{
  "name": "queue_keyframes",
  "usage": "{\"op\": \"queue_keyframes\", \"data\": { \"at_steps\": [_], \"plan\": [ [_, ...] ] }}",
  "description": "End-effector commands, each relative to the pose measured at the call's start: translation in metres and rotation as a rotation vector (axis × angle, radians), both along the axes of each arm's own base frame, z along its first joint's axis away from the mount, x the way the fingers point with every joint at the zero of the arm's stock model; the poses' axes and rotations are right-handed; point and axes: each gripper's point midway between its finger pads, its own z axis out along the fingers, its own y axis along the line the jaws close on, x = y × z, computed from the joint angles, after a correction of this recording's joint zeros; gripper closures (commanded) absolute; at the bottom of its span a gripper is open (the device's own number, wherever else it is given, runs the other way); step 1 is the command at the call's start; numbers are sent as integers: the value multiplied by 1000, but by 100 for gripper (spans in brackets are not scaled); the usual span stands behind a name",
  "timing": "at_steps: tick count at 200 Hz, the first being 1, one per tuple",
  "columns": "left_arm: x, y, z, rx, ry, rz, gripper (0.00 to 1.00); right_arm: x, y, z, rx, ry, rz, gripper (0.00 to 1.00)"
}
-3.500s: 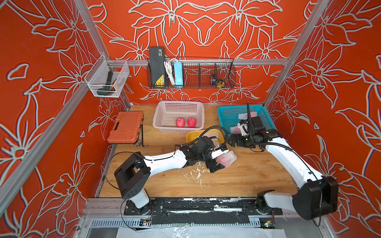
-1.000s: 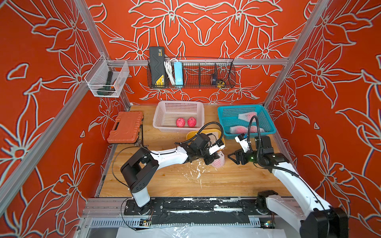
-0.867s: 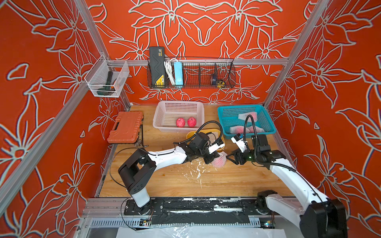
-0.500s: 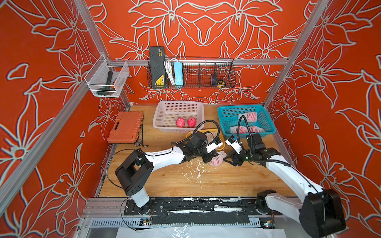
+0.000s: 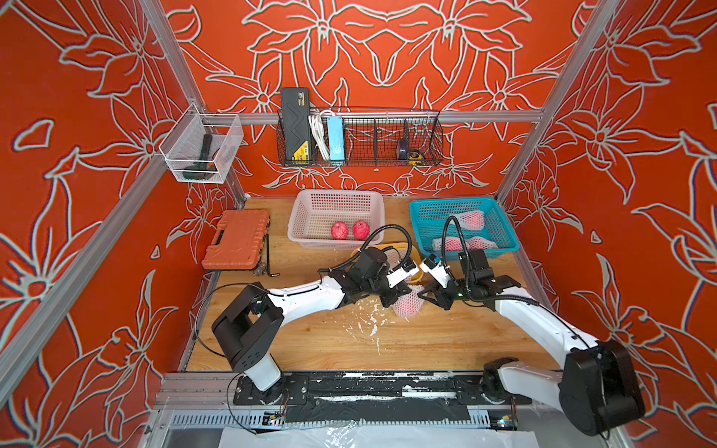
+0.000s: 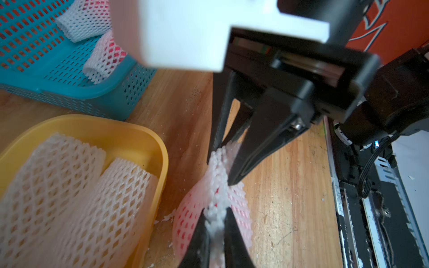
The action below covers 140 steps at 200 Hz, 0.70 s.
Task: Remove foam nets from apples
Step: Remove the foam net from the apple.
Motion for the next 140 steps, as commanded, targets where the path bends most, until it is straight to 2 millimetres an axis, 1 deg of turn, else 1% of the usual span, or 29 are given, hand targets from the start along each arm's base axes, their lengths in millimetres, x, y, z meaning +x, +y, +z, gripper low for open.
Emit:
{"op": "queue_keyframes", "data": {
  "at_steps": [1, 9, 21, 29, 43, 50, 62, 80, 107, 118, 140],
  "plan": [
    [1, 2, 18, -42, -36, -9, 88, 0, 8, 17, 31, -36, 49, 96],
    [1, 4, 19, -40, -37, -3, 87, -1, 7, 22, 35, -41, 49, 100],
    [2, 6, 20, -37, -38, 9, 83, -2, 8, 29, 50, -55, 44, 100],
    [3, 9, 20, -36, -42, 19, 75, -3, 8, 33, 60, -68, 39, 100],
    [4, 14, 21, -32, -50, 40, 51, -6, 8, 37, 67, -82, 32, 100],
    [5, 16, 21, -32, -53, 51, 44, -7, 8, 38, 71, -84, 31, 100],
    [4, 19, 20, -29, -58, 61, 38, -9, 7, 36, 62, -76, 25, 100],
    [2, 24, 18, -27, -56, 67, 34, -11, 6, 30, 40, -57, 28, 100],
    [-1, 25, 7, -20, -33, 69, 31, -11, 6, 22, 15, -40, 29, 100],
    [0, 23, 2, -14, -24, 67, 30, -13, 8, 21, 9, -34, 50, 100],
    [0, 16, -4, -13, 3, 38, 29, -15, 13, 27, 24, -52, 74, 100]
  ]
}}
